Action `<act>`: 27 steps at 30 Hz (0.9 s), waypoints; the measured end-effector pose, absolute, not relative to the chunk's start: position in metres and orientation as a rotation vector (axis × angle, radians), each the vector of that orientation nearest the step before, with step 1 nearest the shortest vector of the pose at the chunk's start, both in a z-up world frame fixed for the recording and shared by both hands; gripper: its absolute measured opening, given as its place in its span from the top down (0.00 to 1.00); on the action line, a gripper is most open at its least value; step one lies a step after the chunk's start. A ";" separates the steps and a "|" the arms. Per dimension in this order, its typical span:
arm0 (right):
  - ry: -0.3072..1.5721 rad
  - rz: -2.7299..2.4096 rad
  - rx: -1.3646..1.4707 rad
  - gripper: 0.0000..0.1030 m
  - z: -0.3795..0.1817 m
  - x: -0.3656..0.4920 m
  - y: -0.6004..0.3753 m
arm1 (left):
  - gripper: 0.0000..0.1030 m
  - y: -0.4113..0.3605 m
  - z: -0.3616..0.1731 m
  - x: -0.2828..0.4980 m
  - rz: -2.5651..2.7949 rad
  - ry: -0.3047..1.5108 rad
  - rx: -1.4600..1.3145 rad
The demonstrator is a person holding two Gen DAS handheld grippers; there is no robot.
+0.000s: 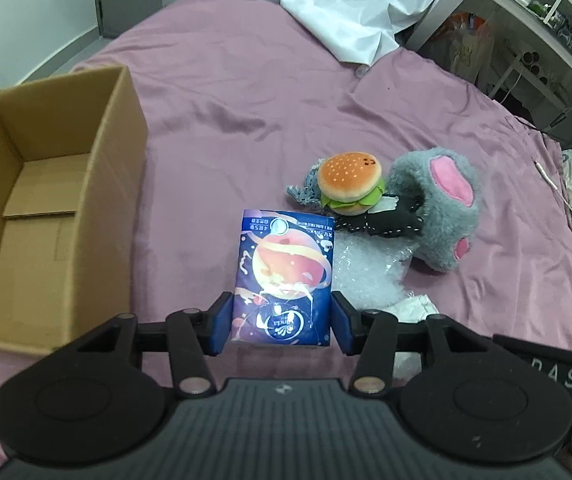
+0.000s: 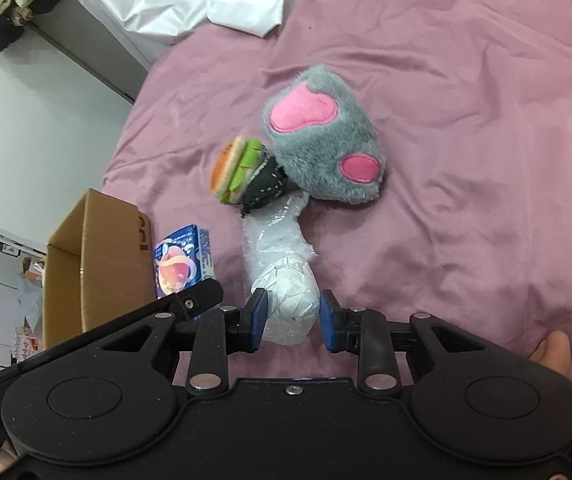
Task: Organize soft objects
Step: 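Close the right tool on the white paper ball while the left tool grasps the blue tissue pack, then carry the white ball with the right tool while the left tool carries the tissue pack to the box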
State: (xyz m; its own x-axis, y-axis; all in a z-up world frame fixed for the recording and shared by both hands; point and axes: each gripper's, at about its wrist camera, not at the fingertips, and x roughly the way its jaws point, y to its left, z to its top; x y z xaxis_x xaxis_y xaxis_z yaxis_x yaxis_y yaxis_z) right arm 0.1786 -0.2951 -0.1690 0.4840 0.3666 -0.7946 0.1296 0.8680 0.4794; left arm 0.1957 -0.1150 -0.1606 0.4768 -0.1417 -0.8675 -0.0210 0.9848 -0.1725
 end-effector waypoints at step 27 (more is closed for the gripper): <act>0.732 0.378 0.399 0.73 -0.095 0.159 -0.265 | 0.51 -0.069 -0.064 0.139 0.016 0.872 -0.193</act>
State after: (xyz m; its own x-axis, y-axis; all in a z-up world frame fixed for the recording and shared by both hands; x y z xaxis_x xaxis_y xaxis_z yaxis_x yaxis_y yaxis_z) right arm 0.1592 -0.2651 -0.0952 0.6841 0.4631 -0.5636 -0.1910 0.8594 0.4743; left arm 0.1387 -0.0690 -0.0643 0.6444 -0.0646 -0.7619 -0.0928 0.9825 -0.1618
